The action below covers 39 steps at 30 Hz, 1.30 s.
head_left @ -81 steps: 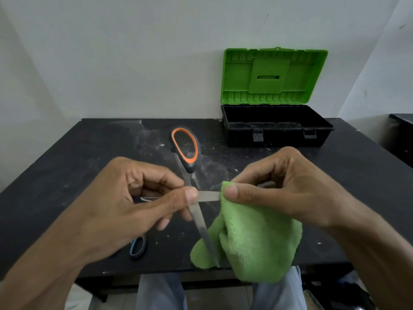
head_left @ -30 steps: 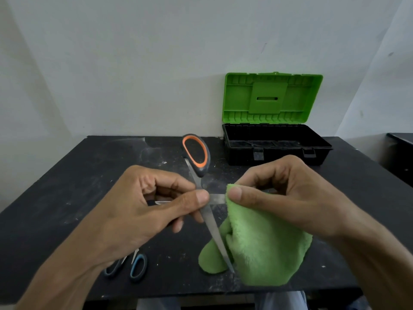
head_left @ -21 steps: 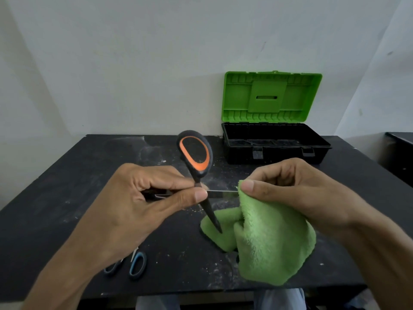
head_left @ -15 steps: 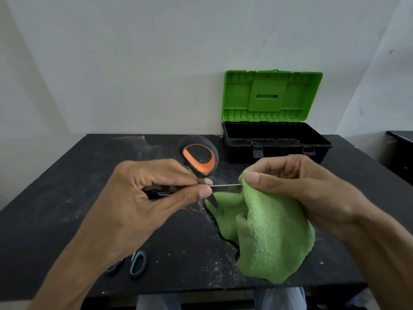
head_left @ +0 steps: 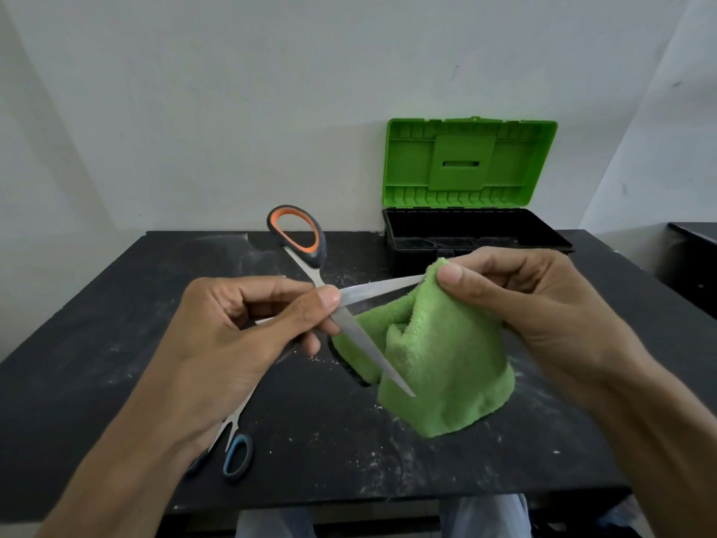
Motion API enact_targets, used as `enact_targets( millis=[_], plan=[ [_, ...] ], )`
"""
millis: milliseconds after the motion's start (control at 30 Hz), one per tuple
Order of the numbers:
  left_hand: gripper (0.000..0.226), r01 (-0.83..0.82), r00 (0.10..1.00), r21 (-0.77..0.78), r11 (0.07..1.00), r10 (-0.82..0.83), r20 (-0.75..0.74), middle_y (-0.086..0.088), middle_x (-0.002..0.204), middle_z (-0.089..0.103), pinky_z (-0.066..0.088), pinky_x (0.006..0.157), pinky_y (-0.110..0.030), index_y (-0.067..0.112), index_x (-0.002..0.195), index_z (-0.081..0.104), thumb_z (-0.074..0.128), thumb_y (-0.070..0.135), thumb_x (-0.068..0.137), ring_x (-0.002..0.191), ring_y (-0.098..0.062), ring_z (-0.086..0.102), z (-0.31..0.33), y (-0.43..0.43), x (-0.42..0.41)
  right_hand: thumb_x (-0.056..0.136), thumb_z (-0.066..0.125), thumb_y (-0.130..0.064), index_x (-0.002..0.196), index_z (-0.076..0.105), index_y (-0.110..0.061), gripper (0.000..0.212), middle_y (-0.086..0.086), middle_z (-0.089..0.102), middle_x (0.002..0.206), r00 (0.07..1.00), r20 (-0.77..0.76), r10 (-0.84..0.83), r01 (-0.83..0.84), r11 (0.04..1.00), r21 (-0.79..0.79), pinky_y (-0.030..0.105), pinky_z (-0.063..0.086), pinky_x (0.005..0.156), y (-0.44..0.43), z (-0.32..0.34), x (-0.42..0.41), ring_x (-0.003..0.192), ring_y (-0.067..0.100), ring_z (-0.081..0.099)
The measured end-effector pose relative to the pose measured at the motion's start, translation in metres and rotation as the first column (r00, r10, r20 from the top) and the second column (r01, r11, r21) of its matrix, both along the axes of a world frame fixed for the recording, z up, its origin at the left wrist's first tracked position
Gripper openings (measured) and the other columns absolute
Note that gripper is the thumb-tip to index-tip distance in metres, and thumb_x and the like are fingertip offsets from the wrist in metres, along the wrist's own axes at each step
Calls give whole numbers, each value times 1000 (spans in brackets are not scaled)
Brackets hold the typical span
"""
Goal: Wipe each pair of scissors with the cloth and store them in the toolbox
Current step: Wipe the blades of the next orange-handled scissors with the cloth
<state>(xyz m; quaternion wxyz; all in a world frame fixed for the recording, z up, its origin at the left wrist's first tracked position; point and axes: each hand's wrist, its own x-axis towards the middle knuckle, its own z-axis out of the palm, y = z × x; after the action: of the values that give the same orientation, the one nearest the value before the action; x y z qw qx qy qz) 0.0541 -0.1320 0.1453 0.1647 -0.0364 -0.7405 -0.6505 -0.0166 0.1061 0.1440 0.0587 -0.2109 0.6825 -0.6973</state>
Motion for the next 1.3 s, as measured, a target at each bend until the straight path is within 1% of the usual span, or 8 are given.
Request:
enact_targets(
  millis=[133, 333, 567, 700, 833, 1000, 1200, 1300],
  plan=[
    [11, -70, 996, -16, 997, 69, -55, -5, 69, 76, 49, 55, -11, 19, 74, 81, 74, 28, 74, 52, -9, 61, -3, -2, 0, 79, 78, -28, 95, 84, -9, 26, 11, 83, 94, 998, 28, -61, 62, 996, -57, 26, 63, 76, -4, -6, 1, 85, 19, 80],
    [8, -242, 957, 5, 970, 240, -162, 0, 70, 76, 52, 57, -13, 20, 74, 79, 75, 24, 79, 53, -8, 64, -6, -4, -1, 79, 76, -27, 91, 85, -13, 20, 8, 84, 93, 991, -28, -129, 125, 984, -128, 23, 63, 73, -12, -1, 6, 85, 17, 81],
    [6, -274, 934, 69, 959, 282, -219, 0, 69, 76, 54, 60, -17, 24, 82, 79, 77, 18, 80, 56, -9, 67, -12, 19, -6, 90, 72, -24, 104, 85, -11, 22, -1, 85, 94, 973, -232, -9, 32, 995, 95, 27, 65, 75, -35, -14, 18, 88, 16, 81],
    [6, -296, 921, 106, 949, 313, -231, 0, 67, 75, 52, 57, -16, 23, 83, 79, 76, 19, 81, 53, -8, 65, -12, 20, -5, 94, 68, -22, 116, 81, -12, 27, -4, 84, 107, 972, -216, 93, -62, 987, 147, 27, 64, 84, -34, -19, 16, 100, 14, 80],
    [5, -275, 939, 94, 957, 288, -189, -1, 65, 74, 52, 55, -16, 18, 84, 80, 76, 18, 80, 53, -7, 64, -14, 24, -7, 90, 75, -23, 121, 78, -13, 33, 0, 83, 111, 978, -128, 162, -130, 965, 228, 42, 64, 93, -35, -19, 14, 104, 18, 79],
    [4, -224, 969, 204, 953, 240, -54, -7, 66, 74, 56, 56, -19, 16, 77, 81, 77, 15, 77, 53, -12, 61, -20, 25, -10, 84, 84, -18, 101, 84, -10, 19, 10, 84, 93, 986, 60, 154, -164, 953, 256, 38, 65, 82, -30, -12, 9, 86, 24, 80],
    [6, -229, 972, 265, 937, 236, 8, -9, 66, 74, 49, 49, -14, 11, 75, 80, 75, 14, 78, 49, -6, 59, -18, 18, -11, 77, 85, -27, 96, 85, -13, 23, 11, 84, 91, 987, 61, 146, -158, 944, 290, 40, 65, 80, -17, -6, 6, 85, 29, 81],
    [8, -267, 962, 311, 912, 271, 30, -8, 68, 75, 48, 48, -15, 13, 72, 80, 76, 16, 79, 50, -6, 58, -14, 8, -15, 76, 84, -26, 94, 85, -12, 23, 12, 83, 88, 989, 54, 137, -147, 948, 283, 33, 63, 74, -9, -7, 4, 79, 24, 79]
  ],
)
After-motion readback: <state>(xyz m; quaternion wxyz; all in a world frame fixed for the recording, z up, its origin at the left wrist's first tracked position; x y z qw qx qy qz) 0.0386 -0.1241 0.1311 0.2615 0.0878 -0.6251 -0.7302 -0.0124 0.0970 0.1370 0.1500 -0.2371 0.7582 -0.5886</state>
